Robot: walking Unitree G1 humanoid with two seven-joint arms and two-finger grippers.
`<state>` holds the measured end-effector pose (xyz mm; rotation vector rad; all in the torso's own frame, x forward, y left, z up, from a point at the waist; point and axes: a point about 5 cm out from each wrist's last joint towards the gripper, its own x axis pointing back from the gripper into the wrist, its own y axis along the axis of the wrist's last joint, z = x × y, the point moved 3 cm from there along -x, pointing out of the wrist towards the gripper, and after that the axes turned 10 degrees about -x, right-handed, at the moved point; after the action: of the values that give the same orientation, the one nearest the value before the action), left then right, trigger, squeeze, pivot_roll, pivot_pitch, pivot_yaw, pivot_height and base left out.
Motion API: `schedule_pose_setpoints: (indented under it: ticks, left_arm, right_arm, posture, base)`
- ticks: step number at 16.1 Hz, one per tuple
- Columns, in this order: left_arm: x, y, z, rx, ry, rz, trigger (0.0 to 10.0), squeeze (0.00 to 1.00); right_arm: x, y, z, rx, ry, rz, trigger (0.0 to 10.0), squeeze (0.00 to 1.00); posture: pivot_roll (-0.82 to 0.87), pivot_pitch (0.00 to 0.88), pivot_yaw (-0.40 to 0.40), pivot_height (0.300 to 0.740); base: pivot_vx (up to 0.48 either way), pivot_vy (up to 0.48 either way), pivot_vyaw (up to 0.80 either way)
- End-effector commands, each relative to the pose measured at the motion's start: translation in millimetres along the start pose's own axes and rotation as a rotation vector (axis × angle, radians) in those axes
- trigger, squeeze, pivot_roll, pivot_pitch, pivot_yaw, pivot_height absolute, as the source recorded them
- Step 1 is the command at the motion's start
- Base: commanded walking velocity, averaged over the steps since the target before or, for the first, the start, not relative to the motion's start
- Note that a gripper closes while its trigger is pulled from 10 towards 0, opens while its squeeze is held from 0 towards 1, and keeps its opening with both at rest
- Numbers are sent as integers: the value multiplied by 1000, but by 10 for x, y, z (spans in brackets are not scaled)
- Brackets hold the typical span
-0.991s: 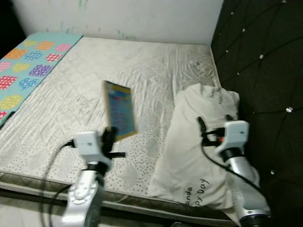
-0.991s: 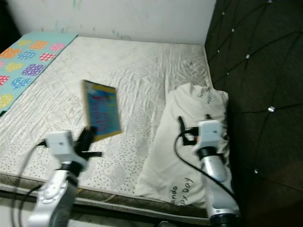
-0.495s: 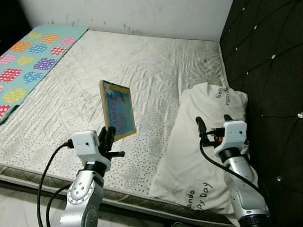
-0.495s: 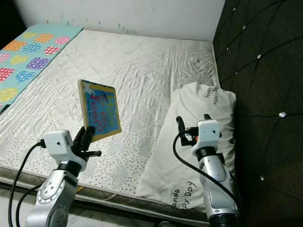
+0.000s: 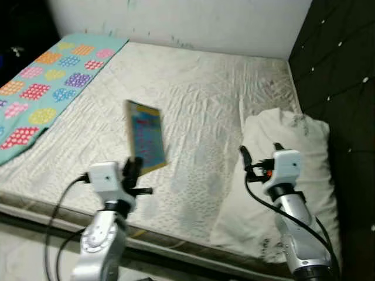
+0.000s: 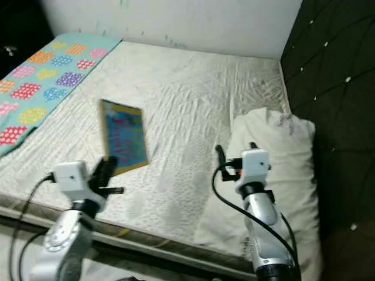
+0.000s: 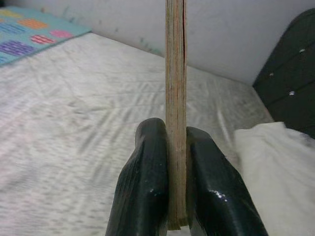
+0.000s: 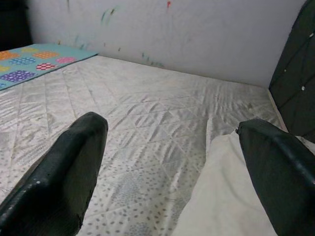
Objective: Clean up the room
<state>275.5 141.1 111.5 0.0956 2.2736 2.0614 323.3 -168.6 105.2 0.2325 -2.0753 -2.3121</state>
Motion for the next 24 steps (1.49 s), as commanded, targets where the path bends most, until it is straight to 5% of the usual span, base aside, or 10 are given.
schedule_pose_setpoints:
  ticks: [1, 7, 12, 24]
  left_arm:
    - [-25, 102, -95, 14, -29, -44, 10000, 0]
    - [-1, 127, -106, 28, -44, -65, 10000, 0]
    - [10, 156, -157, 30, -83, -84, 10000, 0]
    - [7, 144, -151, 29, -81, -76, 10000, 0]
  right_arm:
    - [19, -1, -68, 4, -15, 6, 10000, 0]
    - [33, -20, -67, 1, -11, 16, 10000, 0]
    - [31, -23, -64, 0, -6, 20, 10000, 0]
    - [17, -17, -67, -1, -13, 16, 10000, 0]
  posture:
    - [-132, 99, 5, 740]
    - [-131, 96, 3, 740]
    - [-132, 96, 3, 740]
    - [-131, 99, 3, 740]
  base:
    - [0, 480, 0]
    - [0, 138, 0]
    - [0, 0, -784]
    - [298, 0, -388]
